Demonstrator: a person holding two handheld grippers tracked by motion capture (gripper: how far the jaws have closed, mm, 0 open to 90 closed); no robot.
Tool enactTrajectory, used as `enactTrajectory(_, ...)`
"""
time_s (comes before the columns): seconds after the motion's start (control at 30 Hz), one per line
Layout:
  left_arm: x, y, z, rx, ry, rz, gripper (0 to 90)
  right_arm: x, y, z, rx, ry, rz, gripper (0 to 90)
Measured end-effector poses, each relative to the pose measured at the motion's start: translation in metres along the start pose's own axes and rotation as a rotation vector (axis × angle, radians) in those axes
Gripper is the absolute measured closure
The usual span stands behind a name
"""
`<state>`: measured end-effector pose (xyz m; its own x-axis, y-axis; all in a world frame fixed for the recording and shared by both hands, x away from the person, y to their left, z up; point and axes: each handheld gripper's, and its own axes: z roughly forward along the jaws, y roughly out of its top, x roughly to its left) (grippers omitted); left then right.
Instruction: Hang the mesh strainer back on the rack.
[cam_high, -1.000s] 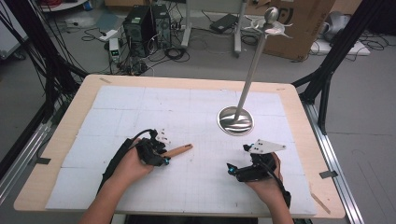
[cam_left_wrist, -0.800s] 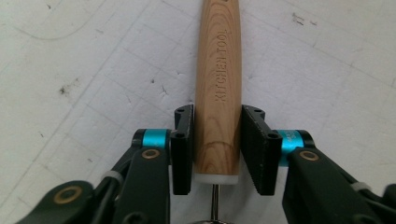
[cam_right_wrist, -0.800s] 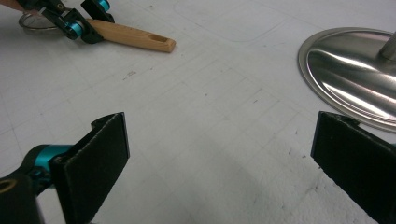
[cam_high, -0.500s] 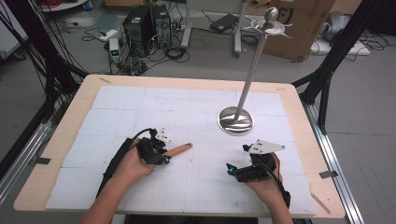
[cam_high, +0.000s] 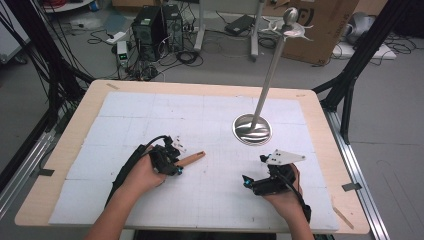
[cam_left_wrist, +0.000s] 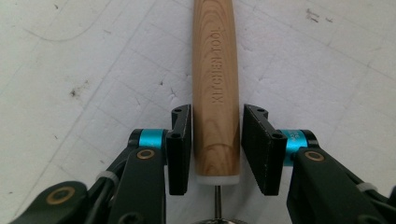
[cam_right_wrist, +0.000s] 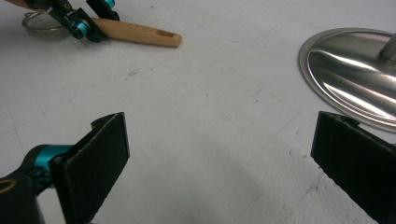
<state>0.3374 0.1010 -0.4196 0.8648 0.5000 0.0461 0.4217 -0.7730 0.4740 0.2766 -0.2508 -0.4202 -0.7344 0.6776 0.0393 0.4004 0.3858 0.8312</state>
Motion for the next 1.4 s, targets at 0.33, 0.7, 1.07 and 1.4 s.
enactTrajectory(0.33, 0.003, 0.002, 0.001, 0.037, -0.030, 0.002, 65.3, 0.001, 0.001, 0.000, -0.002, 0.004, -0.002, 3.1)
enactTrajectory(0.7, 0.008, 0.008, 0.002, 0.078, -0.067, 0.001, 67.9, 0.003, 0.002, 0.001, 0.002, 0.004, -0.005, 3.1)
enactTrajectory(1.07, 0.003, 0.005, -0.001, 0.019, -0.046, 0.033, 68.7, 0.000, -0.001, 0.001, 0.008, 0.001, 0.009, 3.2)
enactTrajectory(1.4, 0.003, 0.006, -0.027, -0.170, -0.075, 0.016, 68.6, 0.000, 0.000, 0.000, 0.000, 0.001, 0.001, 3.1)
